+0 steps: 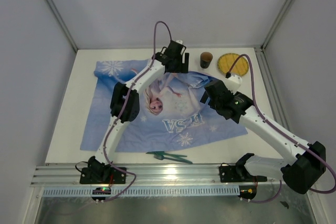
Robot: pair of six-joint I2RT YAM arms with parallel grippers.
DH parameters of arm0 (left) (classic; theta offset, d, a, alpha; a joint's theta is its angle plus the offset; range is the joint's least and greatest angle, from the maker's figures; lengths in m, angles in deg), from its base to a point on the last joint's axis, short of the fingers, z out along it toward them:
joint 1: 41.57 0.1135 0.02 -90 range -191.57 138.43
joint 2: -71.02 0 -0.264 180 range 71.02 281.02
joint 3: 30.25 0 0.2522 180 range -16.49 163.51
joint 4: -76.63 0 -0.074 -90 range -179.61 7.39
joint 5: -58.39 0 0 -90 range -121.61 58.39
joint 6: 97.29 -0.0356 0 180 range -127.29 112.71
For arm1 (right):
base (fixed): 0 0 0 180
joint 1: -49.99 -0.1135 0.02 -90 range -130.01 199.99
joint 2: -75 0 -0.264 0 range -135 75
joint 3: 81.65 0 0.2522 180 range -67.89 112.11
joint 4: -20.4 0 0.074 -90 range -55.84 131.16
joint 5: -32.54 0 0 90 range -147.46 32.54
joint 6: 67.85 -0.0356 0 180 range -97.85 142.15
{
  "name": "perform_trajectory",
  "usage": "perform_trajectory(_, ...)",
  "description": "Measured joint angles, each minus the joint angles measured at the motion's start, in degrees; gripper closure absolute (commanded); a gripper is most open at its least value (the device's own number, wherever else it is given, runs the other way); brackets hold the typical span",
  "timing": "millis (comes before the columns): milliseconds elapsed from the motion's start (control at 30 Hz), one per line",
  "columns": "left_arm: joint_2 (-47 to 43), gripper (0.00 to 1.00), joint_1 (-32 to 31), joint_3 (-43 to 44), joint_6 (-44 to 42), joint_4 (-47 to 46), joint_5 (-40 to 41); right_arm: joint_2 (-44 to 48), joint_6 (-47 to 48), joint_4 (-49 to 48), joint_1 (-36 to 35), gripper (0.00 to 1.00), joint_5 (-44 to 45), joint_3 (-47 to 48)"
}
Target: Set the dinner table for one person
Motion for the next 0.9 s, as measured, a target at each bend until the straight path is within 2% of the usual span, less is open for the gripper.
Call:
perform_trajectory(400, 5.6, 0.18, 1.0, -1.1, 0.2, -2.0, 0.7, 0.0, 0.8, 2.9, 0.0, 0.07, 1.3, 1.3)
perform_trajectory(767, 5.7, 0.20, 1.3, -1.3, 1.2, -3.8, 0.3, -1.4, 1.3, 3.4, 0.0, 0.07, 1.4, 1.7)
perform_trajectory(833, 5.7, 0.28, 1.3, -1.3, 1.5, -4.3, -0.2, -1.8, 1.3, 3.4, 0.0, 0.07, 1.3, 1.8)
perform_trajectory(867, 5.7, 0.51, 1.3, -1.3, 1.7, -4.5, -0.5, -2.0, 1.3, 3.4, 0.0, 0.07, 1.2, 1.8)
perform_trajectory(900, 5.7, 0.60, 1.3, -1.3, 2.3, -4.8, -0.8, -2.2, 1.3, 3.4, 0.0, 0.07, 1.2, 1.8)
